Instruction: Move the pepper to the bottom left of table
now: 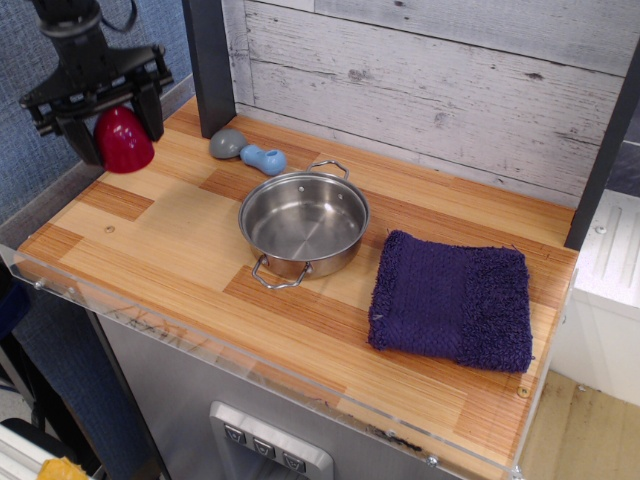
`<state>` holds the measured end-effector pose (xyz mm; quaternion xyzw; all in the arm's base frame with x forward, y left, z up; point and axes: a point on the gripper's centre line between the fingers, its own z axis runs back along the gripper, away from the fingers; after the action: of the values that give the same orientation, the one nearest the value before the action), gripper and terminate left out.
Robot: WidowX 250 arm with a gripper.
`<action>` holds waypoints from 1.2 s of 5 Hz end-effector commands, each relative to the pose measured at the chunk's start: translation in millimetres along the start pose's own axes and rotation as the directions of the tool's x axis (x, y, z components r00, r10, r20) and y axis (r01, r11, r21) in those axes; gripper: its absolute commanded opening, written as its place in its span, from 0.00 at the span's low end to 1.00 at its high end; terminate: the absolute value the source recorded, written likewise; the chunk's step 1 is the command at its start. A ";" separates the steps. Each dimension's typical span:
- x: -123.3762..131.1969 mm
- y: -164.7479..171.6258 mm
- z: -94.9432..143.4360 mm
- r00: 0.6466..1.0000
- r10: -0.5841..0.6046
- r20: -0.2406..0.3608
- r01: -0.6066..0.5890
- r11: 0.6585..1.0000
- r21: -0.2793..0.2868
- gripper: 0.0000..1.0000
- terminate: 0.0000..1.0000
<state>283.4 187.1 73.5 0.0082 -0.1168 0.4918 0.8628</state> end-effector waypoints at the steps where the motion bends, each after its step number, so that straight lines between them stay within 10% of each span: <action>1: -6.1 36.5 -4.2 0.999 0.014 0.035 -0.014 1.000 -0.002 0.00 0.00; 4: -28.3 41.2 -32.5 0.996 -0.012 -0.086 0.014 1.000 0.016 0.00 0.00; 5: -30.5 43.2 -33.5 0.992 0.032 -0.119 -0.030 0.999 0.022 1.00 0.00; 6: -31.2 43.4 -33.5 0.992 0.035 -0.120 -0.032 0.999 0.028 1.00 0.00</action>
<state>251.3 181.2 15.8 -0.0144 -0.0414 0.5031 0.8631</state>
